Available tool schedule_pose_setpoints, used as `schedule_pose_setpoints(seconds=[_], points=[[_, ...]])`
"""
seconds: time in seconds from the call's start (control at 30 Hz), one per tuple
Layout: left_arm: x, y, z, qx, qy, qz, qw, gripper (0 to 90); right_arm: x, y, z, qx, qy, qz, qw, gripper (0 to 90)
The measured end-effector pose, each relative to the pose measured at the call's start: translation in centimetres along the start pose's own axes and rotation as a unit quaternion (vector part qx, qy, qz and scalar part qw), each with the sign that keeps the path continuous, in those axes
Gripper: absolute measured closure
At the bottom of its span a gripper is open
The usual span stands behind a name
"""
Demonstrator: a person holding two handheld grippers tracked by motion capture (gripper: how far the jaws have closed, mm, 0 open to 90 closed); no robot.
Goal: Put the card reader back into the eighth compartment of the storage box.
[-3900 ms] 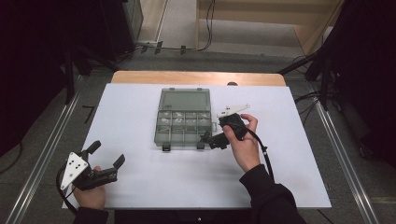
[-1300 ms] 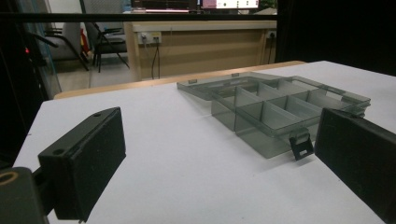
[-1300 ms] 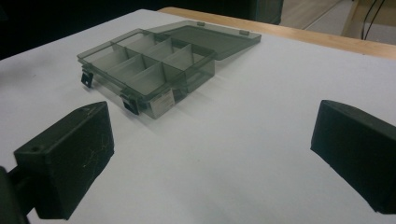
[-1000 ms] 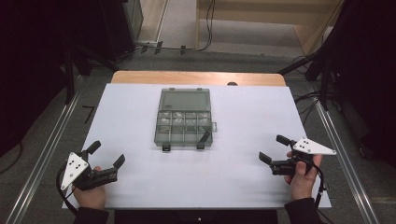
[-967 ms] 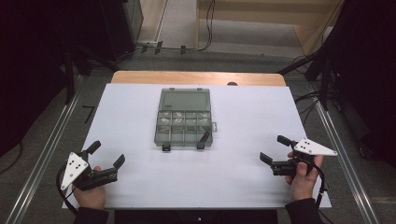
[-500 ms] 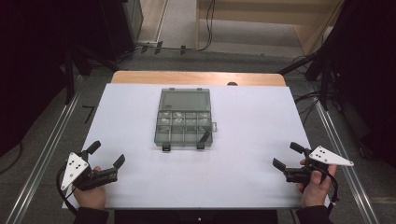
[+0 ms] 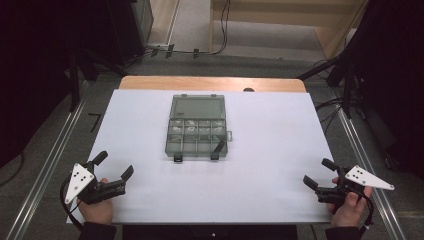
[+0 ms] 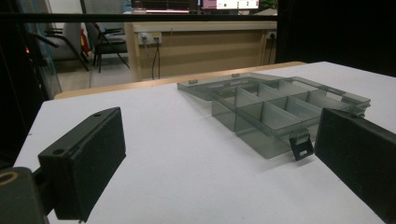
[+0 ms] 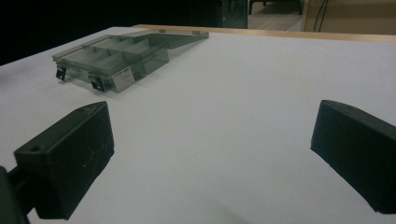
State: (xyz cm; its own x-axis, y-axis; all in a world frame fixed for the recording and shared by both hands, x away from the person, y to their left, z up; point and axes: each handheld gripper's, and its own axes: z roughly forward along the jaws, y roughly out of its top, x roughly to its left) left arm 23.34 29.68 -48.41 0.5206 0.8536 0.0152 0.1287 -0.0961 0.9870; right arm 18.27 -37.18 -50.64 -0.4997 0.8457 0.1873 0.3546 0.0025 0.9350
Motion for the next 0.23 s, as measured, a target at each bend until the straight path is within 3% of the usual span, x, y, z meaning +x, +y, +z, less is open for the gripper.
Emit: schedule_pose_setpoints(seconds=[0.23], points=[[0.00, 0.00, 0.00, -0.001, 0.001, -0.001, 1.0000, 2.3, -0.23, -0.25, -0.24, -0.009, -0.007, 0.007, 0.9999, 0.0]])
